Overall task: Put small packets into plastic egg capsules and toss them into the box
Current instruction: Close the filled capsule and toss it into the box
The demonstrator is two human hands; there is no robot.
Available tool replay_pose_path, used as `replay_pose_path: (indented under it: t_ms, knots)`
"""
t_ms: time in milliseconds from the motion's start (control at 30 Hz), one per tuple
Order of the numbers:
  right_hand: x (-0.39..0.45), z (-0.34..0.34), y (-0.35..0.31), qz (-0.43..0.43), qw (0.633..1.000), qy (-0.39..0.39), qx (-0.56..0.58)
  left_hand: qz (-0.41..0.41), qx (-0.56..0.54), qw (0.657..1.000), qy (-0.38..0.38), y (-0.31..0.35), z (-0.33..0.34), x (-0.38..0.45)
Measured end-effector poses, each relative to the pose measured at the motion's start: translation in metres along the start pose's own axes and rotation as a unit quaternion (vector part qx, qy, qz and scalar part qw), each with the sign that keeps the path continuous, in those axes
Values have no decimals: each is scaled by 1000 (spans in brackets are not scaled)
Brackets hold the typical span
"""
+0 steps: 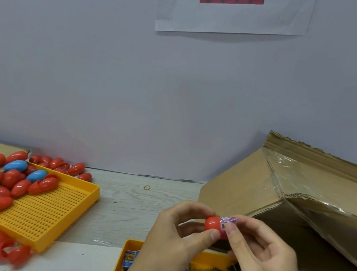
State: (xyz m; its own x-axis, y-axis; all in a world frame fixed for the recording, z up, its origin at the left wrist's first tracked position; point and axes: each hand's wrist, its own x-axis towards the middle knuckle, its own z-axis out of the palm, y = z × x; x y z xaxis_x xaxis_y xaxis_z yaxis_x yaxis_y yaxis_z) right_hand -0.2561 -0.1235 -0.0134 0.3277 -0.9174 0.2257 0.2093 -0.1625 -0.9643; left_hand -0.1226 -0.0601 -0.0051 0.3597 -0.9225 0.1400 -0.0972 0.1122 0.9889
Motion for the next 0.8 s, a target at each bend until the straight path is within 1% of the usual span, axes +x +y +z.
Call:
replay_pose_path:
  t_ms: [233,567,800]
  knots:
    - [0,-1,1,-1,1000,-20,-9,3,16,1000,-7,1,-1,0]
    - [0,-3,4,5,999,-8,-42,10,34,999,-14,0,-1,0]
    - [0,-4,6,16,999,-24,-35,11,27,999,-14,-1,0,1]
